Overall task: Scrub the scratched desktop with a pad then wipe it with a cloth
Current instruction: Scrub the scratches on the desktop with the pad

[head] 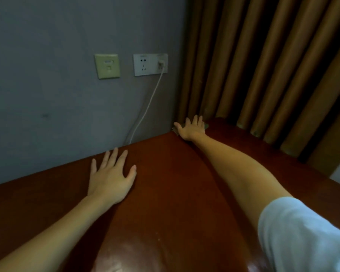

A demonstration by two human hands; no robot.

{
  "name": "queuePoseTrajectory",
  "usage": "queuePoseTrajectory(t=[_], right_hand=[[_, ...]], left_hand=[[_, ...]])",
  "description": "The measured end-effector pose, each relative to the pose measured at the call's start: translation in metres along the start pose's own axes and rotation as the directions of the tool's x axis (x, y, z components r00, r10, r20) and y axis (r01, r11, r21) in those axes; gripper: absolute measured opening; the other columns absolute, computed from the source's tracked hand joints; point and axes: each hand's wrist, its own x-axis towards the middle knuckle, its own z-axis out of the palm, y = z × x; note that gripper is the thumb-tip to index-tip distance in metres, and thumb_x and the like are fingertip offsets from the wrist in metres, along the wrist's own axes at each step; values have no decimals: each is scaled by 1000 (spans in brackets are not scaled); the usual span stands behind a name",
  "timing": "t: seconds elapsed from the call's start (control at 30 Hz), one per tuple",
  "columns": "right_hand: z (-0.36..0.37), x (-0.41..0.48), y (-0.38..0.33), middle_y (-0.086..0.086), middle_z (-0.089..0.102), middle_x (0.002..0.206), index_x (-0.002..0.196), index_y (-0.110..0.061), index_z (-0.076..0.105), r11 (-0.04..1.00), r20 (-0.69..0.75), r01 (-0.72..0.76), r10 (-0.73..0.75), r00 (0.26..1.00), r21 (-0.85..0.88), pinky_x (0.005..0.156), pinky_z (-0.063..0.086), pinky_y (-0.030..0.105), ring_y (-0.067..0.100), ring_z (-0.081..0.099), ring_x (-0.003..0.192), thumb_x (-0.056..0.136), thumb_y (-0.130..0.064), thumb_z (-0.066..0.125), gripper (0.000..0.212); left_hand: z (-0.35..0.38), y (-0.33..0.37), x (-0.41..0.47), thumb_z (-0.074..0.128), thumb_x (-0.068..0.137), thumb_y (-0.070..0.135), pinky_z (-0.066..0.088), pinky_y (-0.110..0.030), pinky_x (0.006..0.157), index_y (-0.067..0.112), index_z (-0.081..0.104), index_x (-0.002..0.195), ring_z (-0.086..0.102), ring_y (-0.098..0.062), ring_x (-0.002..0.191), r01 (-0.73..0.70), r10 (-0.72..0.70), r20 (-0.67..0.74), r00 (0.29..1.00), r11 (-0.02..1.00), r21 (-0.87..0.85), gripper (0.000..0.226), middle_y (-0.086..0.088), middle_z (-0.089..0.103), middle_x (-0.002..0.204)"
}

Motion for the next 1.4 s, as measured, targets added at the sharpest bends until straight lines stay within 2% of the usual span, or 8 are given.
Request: queuePoseTrajectory(t=[0.1, 0.27, 0.4, 0.5, 0.77, 1.07, 1.27, 1.4], right_hand=[[-1, 6, 1, 15, -5, 159, 153, -21, 11, 1000, 4, 9, -9, 1000, -12, 118, 0, 45, 34, -10, 146, 92, -68, 10, 77], [2, -26, 19, 12, -9, 159, 153, -25, 8, 999, -24, 48, -48, 999, -25, 118, 3, 43, 33, -7, 146, 92, -68, 10, 74], [0, -83, 50, 12, -10, 159, 153, -24, 4, 999, -9, 34, -34, 999, -15, 118, 2, 42, 32, -7, 146, 92, -68, 11, 76], [-1, -137, 77, 11, -12, 159, 153, -23, 2, 1000, 1, 23, -23, 1000, 10, 118, 2, 42, 30, -9, 147, 92, -68, 11, 76], [4, -305, 147, 9, -13, 159, 153, -25, 2, 997, -31, -32, 34, 999, 65, 119, 1, 40, 26, -11, 147, 91, -69, 14, 77], [10, -467, 208, 6, -12, 160, 153, -22, 4, 988, -92, -135, 142, 986, 78, 119, -1, 39, 23, -11, 147, 91, -68, 17, 78], [15, -514, 211, 8, -15, 159, 153, -19, 0, 983, -103, -181, 182, 978, 22, 118, -7, 37, 23, -17, 146, 88, -70, 9, 83], [22, -514, 199, 10, -17, 158, 152, -16, -2, 987, -128, -161, 160, 979, 9, 115, -12, 35, 22, -22, 143, 71, -79, -14, 103]], left_hand=[[0, 2, 0, 16, 96, 59, -5, -44, 119, 30, 5, 153, -5, -14, 148, -1, 1, -15, 1000, 1000, -24, 65, 3, -3, 161], [-3, 2, -3, 22, 96, 57, -3, -43, 119, 28, 13, 153, 0, -16, 148, -4, 2, -24, 1000, 997, -72, 65, 1, 5, 161], [-8, 8, -22, 28, 100, 41, 6, -41, 121, 18, 27, 150, 12, -20, 147, 10, -18, -98, 995, 996, -85, 55, -6, 20, 158], [-11, 23, -55, 24, 102, 32, 7, -40, 121, 16, 21, 152, 9, -21, 148, 39, -44, -46, 998, 994, -101, 52, -7, 14, 159], [-22, 66, -167, 17, 103, 36, 3, -43, 120, 17, 6, 153, -1, -23, 148, 12, -7, 89, 996, 999, -52, 55, -9, 1, 161], [-23, 69, -231, 15, 103, 41, 0, -40, 121, 18, 3, 153, -4, -22, 148, -41, 46, 106, 993, 998, -45, 56, -7, -3, 161], [-24, 65, -240, 15, 103, 42, 0, -38, 121, 18, 4, 153, -3, -21, 148, -80, 84, 88, 993, 995, -54, 57, -6, -2, 161], [-23, 65, -237, 18, 102, 42, 0, -37, 121, 19, 6, 153, -2, -21, 148, -82, 86, 69, 994, 995, -63, 58, -6, -1, 161]])
